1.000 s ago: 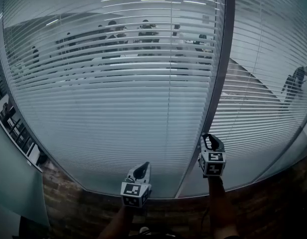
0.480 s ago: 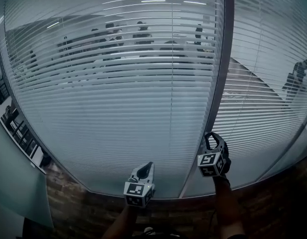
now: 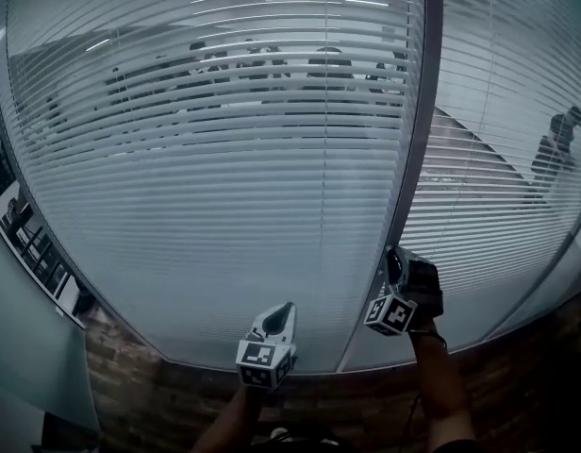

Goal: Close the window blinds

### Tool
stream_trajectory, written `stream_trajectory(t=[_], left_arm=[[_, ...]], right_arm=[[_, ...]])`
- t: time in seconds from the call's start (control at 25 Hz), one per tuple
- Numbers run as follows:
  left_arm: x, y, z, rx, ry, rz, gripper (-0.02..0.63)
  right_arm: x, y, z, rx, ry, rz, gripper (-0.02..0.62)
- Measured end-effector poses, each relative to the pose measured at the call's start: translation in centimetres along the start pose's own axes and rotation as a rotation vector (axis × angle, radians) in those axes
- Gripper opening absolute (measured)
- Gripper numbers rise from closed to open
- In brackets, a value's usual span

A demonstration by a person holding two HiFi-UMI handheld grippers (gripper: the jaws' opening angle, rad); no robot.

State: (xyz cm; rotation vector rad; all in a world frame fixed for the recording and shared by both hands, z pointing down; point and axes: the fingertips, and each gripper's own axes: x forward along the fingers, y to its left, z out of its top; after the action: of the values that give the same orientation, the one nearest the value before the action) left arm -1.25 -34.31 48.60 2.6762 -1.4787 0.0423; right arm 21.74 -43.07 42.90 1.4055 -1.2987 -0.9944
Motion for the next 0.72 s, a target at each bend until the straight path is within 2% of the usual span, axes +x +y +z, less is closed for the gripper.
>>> stream_trajectory(t=[0.2,0.32,0.4,0.44,0.52,0.6,0.72], left_arm=[[0.9,-1.0,-0.2,-0.013,-0.004,-0.022,-0.005],[1.1,-1.5,0.1,-0.008,-0.011,-0.034,-0.005],[1.1,-1.8,0.5,-0.01,-0.02,-0.038,-0.005],[1.1,-1.8,0.6,-0.009,-0.022,-0.04,-0.005],[1.2,-1.9,0.5,-0.007,-0.021,-0.045,-0.005],[1.2,-1.8,0.1,0.004,-0.013,-0.05,-0.005],[1.3,-1.8,-0.2,-0.001,-0.008,-0.052,-0.005]], right_arm=[[0.2,0.1,-0.3,-0.115,0.004,-0.011,0.124],[0.2,0.3,-0.2,-0.127,0.01,-0.018,0.124],[0.1,0.2,-0.2,-0.1,0.01,-0.026,0.124],[0.0,0.2,-0.2,-0.054,0.006,-0.027,0.126],[-0.3,-0.1,-0.2,0.109,-0.013,-0.012,0.126],[-0.8,-0.2,-0.1,0.321,-0.038,0.027,0.126],[-1.1,0.2,0.0,0.7,-0.057,0.134,0.155]])
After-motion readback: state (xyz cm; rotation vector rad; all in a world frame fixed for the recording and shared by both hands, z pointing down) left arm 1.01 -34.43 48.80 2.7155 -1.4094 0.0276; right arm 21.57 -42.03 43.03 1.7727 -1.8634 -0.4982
